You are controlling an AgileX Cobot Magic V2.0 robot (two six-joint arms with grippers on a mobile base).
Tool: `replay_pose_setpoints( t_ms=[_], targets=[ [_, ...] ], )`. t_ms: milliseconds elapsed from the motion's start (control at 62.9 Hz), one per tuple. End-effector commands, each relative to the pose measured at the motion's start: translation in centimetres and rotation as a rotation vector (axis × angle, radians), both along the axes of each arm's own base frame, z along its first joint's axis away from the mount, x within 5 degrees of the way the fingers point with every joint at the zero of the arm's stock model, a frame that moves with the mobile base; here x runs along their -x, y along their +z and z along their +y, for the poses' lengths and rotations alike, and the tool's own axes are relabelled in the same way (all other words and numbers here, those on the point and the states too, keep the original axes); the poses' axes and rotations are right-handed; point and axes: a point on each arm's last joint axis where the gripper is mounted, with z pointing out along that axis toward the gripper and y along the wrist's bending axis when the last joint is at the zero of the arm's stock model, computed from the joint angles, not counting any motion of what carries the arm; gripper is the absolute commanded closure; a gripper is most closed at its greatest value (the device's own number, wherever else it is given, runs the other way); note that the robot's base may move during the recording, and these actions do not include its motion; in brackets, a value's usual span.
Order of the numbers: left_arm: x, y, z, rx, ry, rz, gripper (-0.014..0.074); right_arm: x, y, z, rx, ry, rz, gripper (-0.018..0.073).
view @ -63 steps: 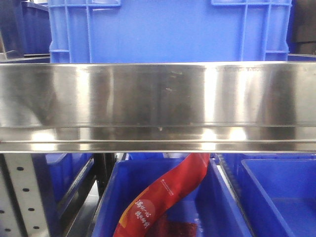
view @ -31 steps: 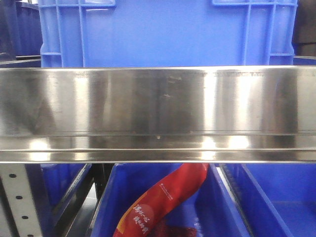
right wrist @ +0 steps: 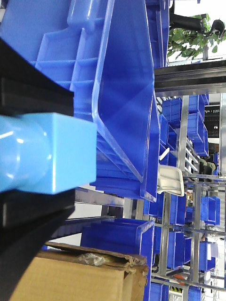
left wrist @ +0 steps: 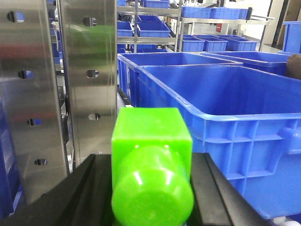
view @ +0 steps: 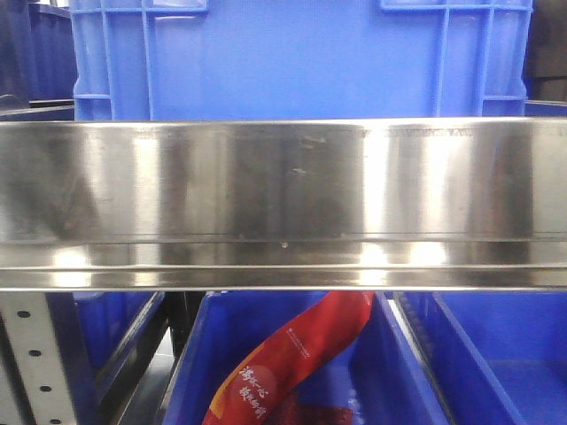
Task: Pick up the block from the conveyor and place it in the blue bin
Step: 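Lower the green block into a blue bin and open left gripper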
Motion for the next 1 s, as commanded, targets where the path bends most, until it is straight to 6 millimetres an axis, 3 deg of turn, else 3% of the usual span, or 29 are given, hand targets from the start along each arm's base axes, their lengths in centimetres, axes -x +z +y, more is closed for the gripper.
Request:
replay_pose_setpoints(
  t_ms=[0,397,667,985],
  targets=[
    [0.1,0.3,0.0,0.014,-0.004,-0.029,0.0708,0.1,0.1,0.0,-0.004,0.000,-0.025,0.0721],
    [0.0,0.5,0.0,0.008,0.002,-0.041,0.0708,0.1,0.0,0.0,-0.007,0.004,-0.011,0.0721],
    [0.4,2.7,-0.5,-0.016,-0.058,-0.104,0.0708,-0.6,2.4,0.2,-0.030,0.002,-0.086,0.0721],
    [-2.9,5.4,-3.5,-0.025,-0.221,-0.067,0.0708,-4.0,4.6,1.6,-0.022,0.041,-0.055,0.0721]
  ],
)
